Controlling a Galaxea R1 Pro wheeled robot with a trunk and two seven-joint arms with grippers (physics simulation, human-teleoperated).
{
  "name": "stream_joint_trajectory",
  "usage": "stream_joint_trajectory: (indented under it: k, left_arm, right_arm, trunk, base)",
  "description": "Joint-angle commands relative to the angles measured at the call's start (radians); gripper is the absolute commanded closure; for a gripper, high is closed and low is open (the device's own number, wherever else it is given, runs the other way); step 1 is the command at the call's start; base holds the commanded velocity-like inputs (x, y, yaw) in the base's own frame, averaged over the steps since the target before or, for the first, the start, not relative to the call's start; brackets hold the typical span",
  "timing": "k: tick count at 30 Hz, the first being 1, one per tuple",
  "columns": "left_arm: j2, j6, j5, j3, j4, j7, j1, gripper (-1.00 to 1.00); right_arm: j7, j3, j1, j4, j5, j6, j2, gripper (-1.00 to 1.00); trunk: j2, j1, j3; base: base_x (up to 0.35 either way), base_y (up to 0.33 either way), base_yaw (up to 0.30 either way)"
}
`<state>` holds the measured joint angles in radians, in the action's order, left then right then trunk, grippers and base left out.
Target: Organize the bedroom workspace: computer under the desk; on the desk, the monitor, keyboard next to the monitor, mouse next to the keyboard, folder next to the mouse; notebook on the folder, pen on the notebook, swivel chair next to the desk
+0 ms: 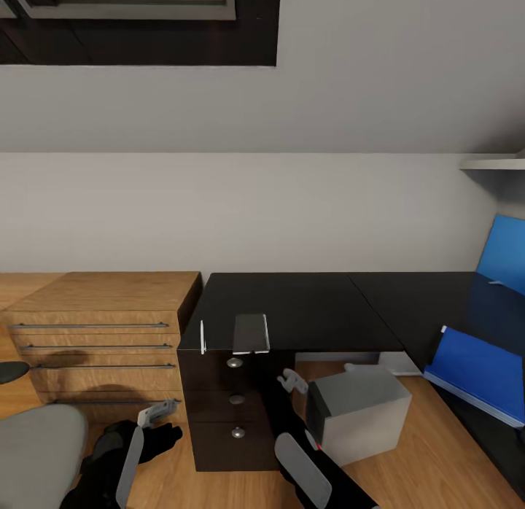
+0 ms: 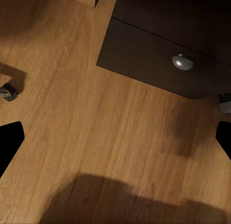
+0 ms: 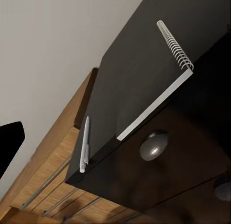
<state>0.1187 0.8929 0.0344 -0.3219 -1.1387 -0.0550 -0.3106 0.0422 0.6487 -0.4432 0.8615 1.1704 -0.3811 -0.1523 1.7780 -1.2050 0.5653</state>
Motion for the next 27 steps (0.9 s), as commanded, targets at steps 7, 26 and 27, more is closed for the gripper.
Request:
stream_joint_trajectory:
  k: [7,26,27]
  left_arm:
    - [0.001,0.01,0.007,-0.004,-0.029,-0.006,-0.001,-1.0]
    - [0.002,0.011,0.007,-0.003,-0.061,-0.008,-0.001,-1.0]
    - [0.002,0.011,0.007,-0.003,-0.061,-0.008,-0.001,-1.0]
  right_arm:
    - [0.001,0.003,-0.001,-0.004,0.005,-0.009,0.002,-1.0]
    - [-0.004,0.006,0.001,-0.004,-0.002,-0.017,0.01,-1.0]
    - [-0.004,0.006,0.001,-0.004,-0.002,-0.017,0.011,-1.0]
  trunk:
    - [0.001,0.0,0.001]
    - [0.134,-0.073,0.061]
    - [0.141,-0.077,0.064]
  base:
    - [0.0,0.0,0.0]
    - [0.0,0.0,0.0]
    - [0.0,0.0,0.0]
